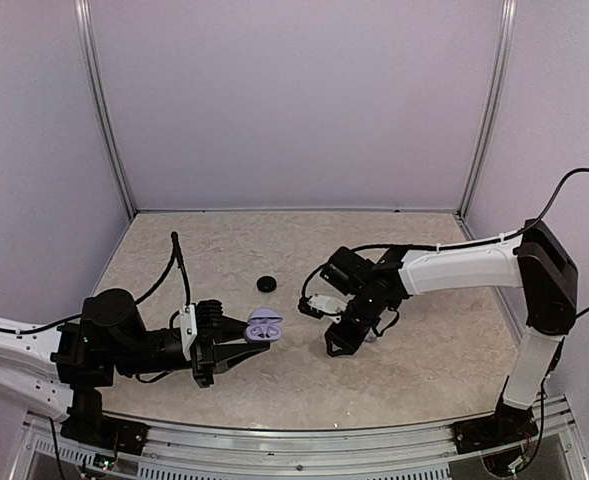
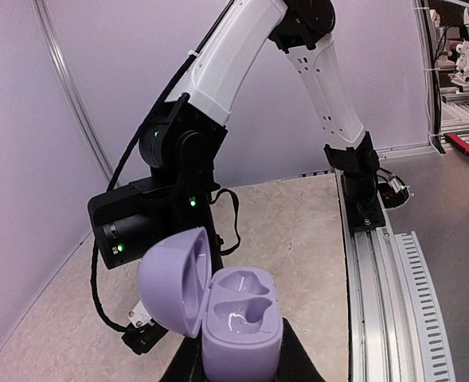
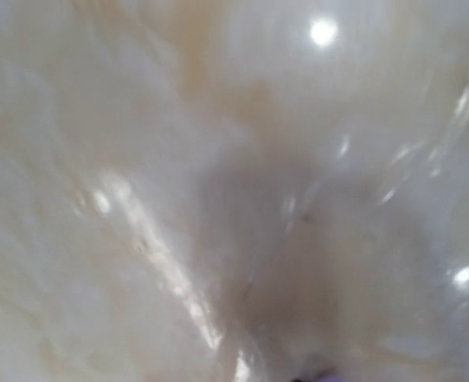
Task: Insert the wireless bluetooth earbuds into the charging case
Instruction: Adjust the left earbud at the center of the board, then pick up the left earbud from the center of the board.
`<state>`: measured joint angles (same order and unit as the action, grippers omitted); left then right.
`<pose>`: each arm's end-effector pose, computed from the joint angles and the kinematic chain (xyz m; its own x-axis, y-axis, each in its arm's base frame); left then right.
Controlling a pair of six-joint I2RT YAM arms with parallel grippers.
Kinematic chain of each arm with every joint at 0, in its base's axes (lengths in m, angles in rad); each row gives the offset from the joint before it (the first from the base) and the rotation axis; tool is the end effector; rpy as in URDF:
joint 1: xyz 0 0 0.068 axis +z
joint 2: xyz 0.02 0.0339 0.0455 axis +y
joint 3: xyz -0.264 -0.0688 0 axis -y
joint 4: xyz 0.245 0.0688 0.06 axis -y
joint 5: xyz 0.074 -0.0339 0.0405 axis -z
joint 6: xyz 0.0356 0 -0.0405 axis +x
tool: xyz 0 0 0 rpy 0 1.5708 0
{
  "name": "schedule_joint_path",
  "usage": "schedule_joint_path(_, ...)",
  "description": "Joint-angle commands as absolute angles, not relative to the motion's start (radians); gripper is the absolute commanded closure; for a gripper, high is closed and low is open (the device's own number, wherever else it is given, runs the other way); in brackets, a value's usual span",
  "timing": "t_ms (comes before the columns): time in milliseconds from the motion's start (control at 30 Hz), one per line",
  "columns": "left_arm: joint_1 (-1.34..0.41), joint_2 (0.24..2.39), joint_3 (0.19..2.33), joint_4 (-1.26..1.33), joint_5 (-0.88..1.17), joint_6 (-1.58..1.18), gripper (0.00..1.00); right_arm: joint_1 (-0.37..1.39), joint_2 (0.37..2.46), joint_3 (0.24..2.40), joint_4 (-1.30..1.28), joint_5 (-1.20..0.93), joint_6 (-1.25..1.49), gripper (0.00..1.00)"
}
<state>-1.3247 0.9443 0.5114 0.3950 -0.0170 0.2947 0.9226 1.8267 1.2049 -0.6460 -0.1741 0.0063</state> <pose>0.0547 -0.2155 0.2749 0.2716 0.1107 -0.9560 0.9266 0.2382 0.2909 0.2085 0.2855 0.1709 -0.5814 -0.7574 -0.2973 -0.8127 0.5582 0.1672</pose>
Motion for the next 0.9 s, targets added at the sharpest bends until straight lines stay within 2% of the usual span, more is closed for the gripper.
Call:
schedule_joint_path(0, -1.321, 0.930, 0.526, 0.417, -0.024, 0.285, 0.91, 0.933, 1.798, 1.302, -0.727, -0.139, -0.043, 0.63)
schedule_joint_path(167, -1.317, 0.928, 0.525, 0.417, -0.021, 0.282, 0.91, 0.927, 1.861, 1.354, -0.810, -0.060, -0.069, 0.54)
schedule_joint_path(500, -1.315, 0.919, 0.524, 0.410, -0.015, 0.280, 0.91, 0.916, 1.939, 1.372, -0.845, -0.098, -0.090, 0.51)
schedule_joint_path(867, -1.312, 0.921, 0.520, 0.416, -0.012, 0.284, 0.91, 0.913, 2.005, 1.406, -0.865, -0.109, -0.095, 0.62)
